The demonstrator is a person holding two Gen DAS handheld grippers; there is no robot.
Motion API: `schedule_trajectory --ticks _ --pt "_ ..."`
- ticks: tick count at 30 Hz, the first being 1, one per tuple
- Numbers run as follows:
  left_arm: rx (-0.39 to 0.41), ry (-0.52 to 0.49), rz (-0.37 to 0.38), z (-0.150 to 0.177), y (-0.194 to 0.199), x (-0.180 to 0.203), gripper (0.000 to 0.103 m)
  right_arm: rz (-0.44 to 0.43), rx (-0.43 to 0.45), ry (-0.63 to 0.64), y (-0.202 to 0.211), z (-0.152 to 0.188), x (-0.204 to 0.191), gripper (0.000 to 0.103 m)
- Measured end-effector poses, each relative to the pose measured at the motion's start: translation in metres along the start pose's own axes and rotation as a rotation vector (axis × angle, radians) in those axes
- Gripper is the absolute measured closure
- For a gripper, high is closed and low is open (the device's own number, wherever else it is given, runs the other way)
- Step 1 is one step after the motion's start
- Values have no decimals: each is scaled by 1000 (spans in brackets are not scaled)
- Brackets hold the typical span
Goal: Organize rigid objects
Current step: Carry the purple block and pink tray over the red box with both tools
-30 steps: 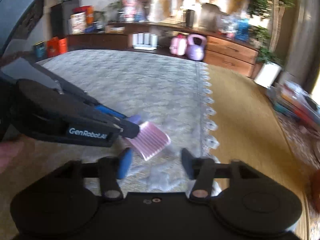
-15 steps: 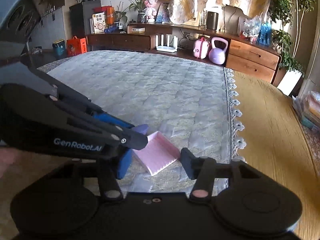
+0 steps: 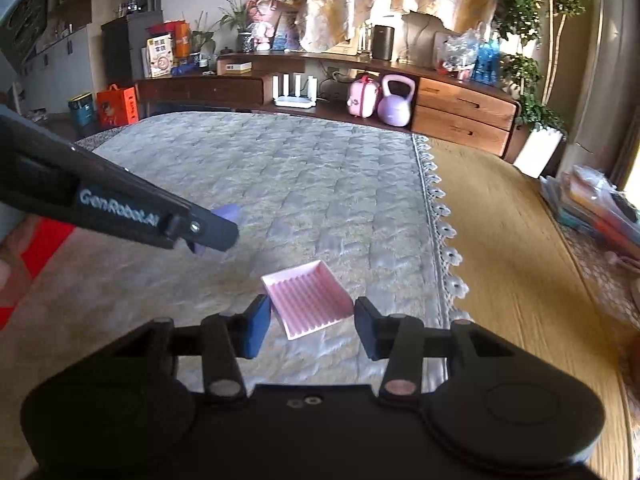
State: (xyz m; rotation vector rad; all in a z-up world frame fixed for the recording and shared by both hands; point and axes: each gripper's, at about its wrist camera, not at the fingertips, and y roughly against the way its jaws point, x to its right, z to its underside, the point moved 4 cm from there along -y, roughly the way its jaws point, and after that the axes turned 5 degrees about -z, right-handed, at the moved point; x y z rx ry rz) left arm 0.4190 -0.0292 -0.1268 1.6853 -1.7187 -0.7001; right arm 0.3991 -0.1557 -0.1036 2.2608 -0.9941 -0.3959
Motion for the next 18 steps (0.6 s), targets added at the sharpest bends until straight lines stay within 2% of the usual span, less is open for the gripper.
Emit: schedule_trajectory --ticks 7,18 --pt "18 17 -8 13 54 -13 85 -5 26 -15 41 -7 -28 59" --pt "46 81 -50 52 136 -60 85 -86 70 9 85 -30 -97 59"
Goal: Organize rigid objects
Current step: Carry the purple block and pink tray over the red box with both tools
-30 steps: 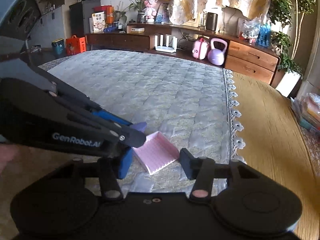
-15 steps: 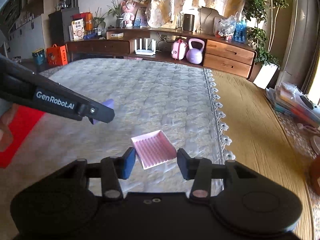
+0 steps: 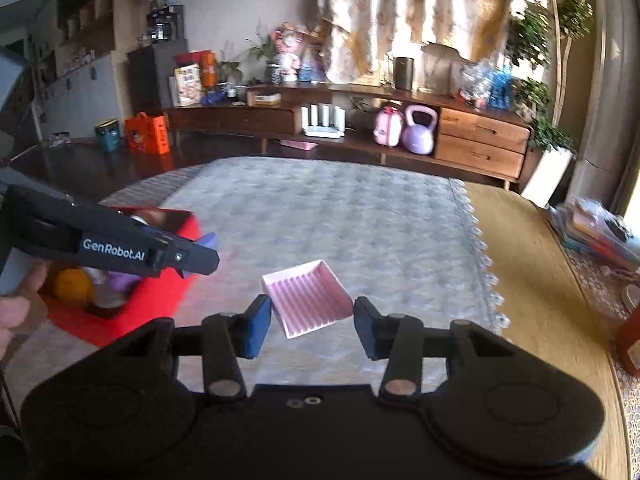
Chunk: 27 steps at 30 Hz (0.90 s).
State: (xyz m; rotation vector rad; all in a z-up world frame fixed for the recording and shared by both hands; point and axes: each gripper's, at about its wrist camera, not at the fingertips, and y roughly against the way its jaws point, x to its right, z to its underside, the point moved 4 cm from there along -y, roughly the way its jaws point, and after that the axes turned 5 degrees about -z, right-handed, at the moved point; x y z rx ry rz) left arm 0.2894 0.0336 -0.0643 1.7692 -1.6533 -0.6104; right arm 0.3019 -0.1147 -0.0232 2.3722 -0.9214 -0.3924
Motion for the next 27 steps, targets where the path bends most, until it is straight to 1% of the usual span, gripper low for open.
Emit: schedule_trajectory --ticks 8,12,15,21,25,27 --pt "18 65 -58 22 40 -62 85 -46 -2 39 -12 -19 -47 58" --pt "17 109 -89 32 50 -97 85 -62 -10 58 -24 -25 -70 58" --pt "3 141 -97 42 51 -118 85 -75 -18 67 -35 -30 -86 58" --pt "-23 149 -79 58 40 -130 85 -98 -50 72 -71 -49 -107 58" --pt "-25 123 -69 62 32 -129 85 -111 -80 72 -95 -56 -122 58" --pt "-30 103 -68 65 26 -128 85 -103 -101 78 -110 -59 -127 58"
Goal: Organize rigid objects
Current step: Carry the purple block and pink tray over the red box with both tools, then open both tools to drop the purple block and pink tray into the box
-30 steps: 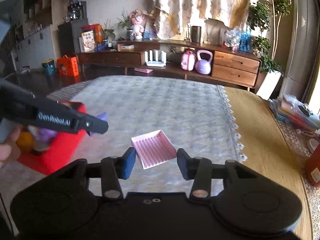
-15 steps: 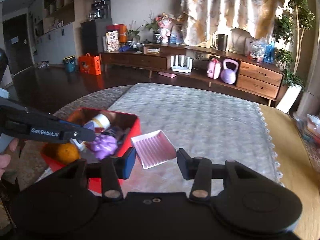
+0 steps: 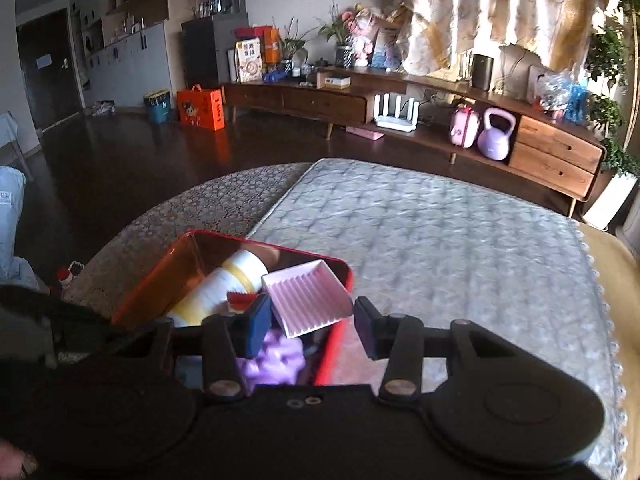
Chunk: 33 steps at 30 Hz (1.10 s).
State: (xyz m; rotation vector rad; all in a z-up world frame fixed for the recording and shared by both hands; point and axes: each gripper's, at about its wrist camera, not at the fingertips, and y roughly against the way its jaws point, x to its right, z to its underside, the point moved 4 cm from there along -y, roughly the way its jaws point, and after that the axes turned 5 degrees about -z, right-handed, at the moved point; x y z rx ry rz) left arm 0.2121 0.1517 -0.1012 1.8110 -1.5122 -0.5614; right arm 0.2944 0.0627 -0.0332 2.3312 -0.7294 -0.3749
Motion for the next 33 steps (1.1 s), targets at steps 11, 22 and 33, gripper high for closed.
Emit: schedule_trajectory --ticks 11,22,33 --pt "-9 7 18 8 -19 -16 85 8 -98 -7 -51 -2 -8 58" --pt "-12 -1 40 7 -26 -14 85 18 -123 -48 -56 2 -9 57" --pt "-19 10 25 9 -17 -13 85 17 -39 -110 -8 -5 -4 44"
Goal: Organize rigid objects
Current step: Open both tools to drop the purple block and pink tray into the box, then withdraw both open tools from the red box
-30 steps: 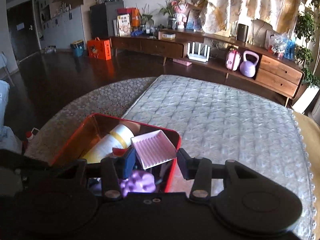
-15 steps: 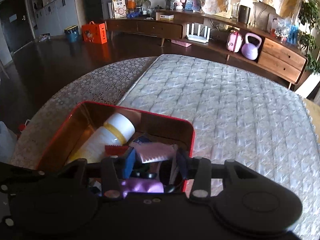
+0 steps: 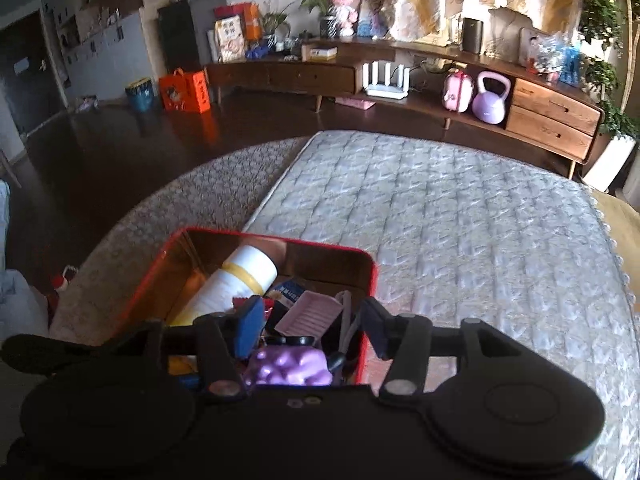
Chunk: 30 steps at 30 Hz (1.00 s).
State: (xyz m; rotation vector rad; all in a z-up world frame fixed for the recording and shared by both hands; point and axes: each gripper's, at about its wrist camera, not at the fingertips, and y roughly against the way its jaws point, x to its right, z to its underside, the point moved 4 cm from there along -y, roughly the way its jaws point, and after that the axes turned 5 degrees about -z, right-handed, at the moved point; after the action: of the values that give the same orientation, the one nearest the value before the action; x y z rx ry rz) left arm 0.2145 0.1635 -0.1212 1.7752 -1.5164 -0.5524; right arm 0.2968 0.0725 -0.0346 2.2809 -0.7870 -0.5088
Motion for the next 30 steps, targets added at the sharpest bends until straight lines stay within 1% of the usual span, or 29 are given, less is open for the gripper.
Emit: schedule_trajectory --ticks 7,10,12,16,20,21,22,23,24,25,27,30 --pt "11 4 -8 1 14 5 84 -37 36 -57 36 11 5 39" --pt "19 4 -12 2 23 6 82 -54 46 -67 50 19 4 39" --pt "30 1 -18 3 30 7 80 -68 55 -70 60 24 1 36" --pt "44 8 -23 4 42 7 79 -90 78 -67 80 35 -4 34" --pt "67 9 -36 6 57 8 79 -95 120 -51 102 44 -10 26" --pt "74 7 -37 7 60 9 74 -94 129 -45 107 47 -11 23" --pt "82 3 -42 7 64 11 67 -95 136 -41 112 49 -13 23" --pt "90 0 -50 8 68 12 62 -97 142 -37 116 52 -14 22" --pt "105 -3 -56 9 73 13 51 -96 148 -31 120 55 -16 21" --pt "121 -8 -59 10 78 15 43 -95 154 -25 124 57 -17 20" --pt "145 -17 -72 11 87 18 41 -92 169 -18 132 61 -19 16" --pt "158 -30 -81 14 97 23 39 -95 191 -27 140 66 -19 11"
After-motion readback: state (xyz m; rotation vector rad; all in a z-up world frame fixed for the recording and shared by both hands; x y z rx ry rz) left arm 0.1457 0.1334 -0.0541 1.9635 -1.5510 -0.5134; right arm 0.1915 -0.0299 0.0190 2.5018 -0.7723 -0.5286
